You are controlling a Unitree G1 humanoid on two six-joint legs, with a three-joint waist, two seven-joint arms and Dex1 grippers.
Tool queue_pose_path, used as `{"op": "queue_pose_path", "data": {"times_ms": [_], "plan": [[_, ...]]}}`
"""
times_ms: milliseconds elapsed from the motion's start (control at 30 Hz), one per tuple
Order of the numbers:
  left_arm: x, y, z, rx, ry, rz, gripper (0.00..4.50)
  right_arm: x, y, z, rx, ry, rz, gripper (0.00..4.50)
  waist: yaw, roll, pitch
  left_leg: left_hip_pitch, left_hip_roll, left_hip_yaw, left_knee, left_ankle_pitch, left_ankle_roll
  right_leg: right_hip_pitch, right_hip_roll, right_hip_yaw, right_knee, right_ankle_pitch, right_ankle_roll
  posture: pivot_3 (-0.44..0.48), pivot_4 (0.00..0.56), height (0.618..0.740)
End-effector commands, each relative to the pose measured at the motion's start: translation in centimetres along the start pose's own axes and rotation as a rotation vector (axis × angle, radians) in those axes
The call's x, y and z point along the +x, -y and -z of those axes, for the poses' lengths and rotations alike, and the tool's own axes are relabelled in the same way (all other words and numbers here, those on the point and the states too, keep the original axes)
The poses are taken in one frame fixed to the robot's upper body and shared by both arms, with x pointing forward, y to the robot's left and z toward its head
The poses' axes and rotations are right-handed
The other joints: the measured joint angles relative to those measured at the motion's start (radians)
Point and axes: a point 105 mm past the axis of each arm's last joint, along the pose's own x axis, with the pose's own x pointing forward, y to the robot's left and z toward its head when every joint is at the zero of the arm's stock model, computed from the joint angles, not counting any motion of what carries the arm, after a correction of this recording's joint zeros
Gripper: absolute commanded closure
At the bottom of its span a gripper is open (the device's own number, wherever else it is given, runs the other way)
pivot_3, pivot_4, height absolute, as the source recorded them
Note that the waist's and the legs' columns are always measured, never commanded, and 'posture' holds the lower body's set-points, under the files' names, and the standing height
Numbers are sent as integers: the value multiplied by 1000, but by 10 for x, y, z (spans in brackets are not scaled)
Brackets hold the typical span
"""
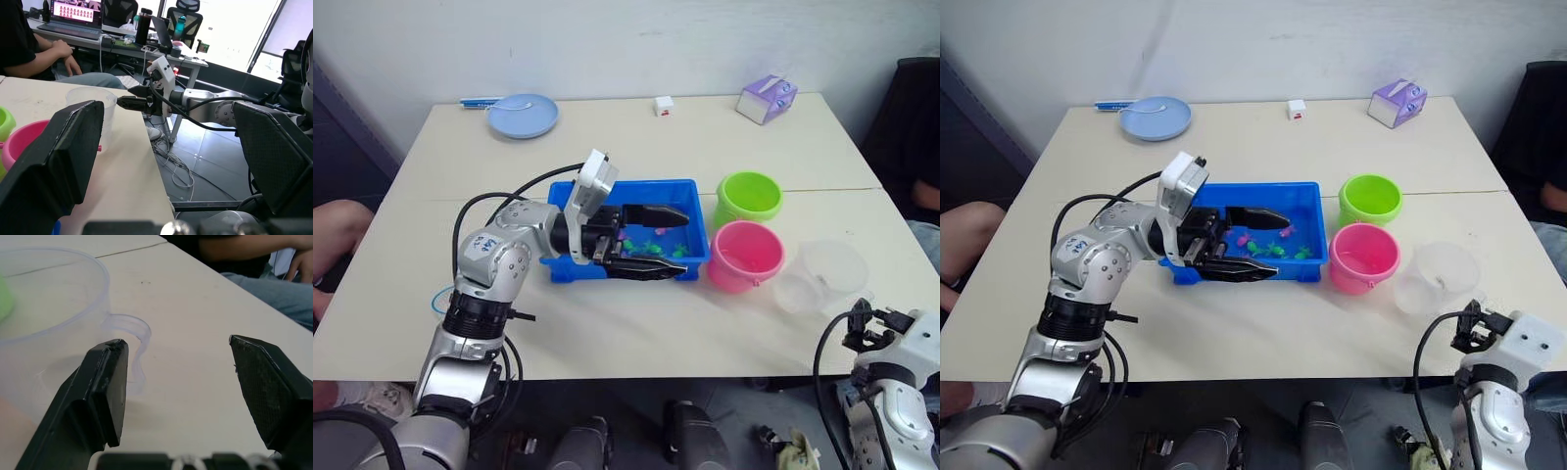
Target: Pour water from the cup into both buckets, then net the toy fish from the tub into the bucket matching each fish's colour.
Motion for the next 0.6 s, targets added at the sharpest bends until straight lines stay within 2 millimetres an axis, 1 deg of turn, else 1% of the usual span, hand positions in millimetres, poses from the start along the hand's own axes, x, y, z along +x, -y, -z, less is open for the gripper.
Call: {"op": "queue_pose_path", "data": {"times_ms": [33,67,133,200,233,300,333,400,433,533,600], "plan": [[0,-2,-2,39,-6,-7,0,-20,7,-43,-73,118,-5,14,3,0,0,0,0,0,0,0,0,0,0,0,0,0,0,0,150,740],[-1,-4,-1,35,-4,-23,0,-23,5,-55,-89,147,-44,14,3,0,0,0,0,0,0,0,0,0,0,0,0,0,0,0,150,740],[-6,-7,2,27,-5,-57,0,-26,-8,-80,-85,213,-190,14,7,0,0,0,0,0,0,0,0,0,0,0,-1,0,0,0,150,740],[-14,-10,6,18,-7,-115,0,-27,-27,-96,-75,229,-393,14,6,-1,0,0,0,0,0,0,0,1,0,0,-2,0,0,0,150,740],[-19,-10,7,7,2,-139,0,-27,-36,-101,-81,223,-479,14,1,-1,0,1,0,0,0,0,0,2,0,0,-2,0,0,0,150,740],[-38,-7,16,1,4,-223,0,-29,-65,-111,-91,201,-744,14,-9,-1,0,1,1,0,0,0,0,2,0,0,-2,0,0,0,150,740],[-44,-6,20,2,-3,-250,0,-31,-73,-114,-102,187,-825,14,-9,-1,0,4,1,1,-2,0,0,2,0,3,-2,0,0,0,150,740],[-62,0,32,-9,-49,-323,0,-42,-98,-116,-152,165,-1051,14,-2,-3,1,9,2,0,-8,0,0,4,2,3,-3,-1,-2,0,150,740],[-71,4,36,-21,-63,-361,0,-47,-108,-117,-175,156,-1150,14,-1,-4,2,9,3,-1,-9,0,0,4,2,2,-2,-2,-3,0,150,740],[-109,20,48,-71,-101,-539,0,-58,-141,-118,-206,133,-1446,14,-5,-6,2,10,3,0,-10,0,-1,4,2,3,-2,-2,-4,0,150,740],[-130,32,56,-93,-131,-650,0,-62,-157,-118,-220,127,-1577,14,-4,-8,4,11,4,0,-10,0,-1,5,2,3,-3,-2,-4,0,150,740]]}}
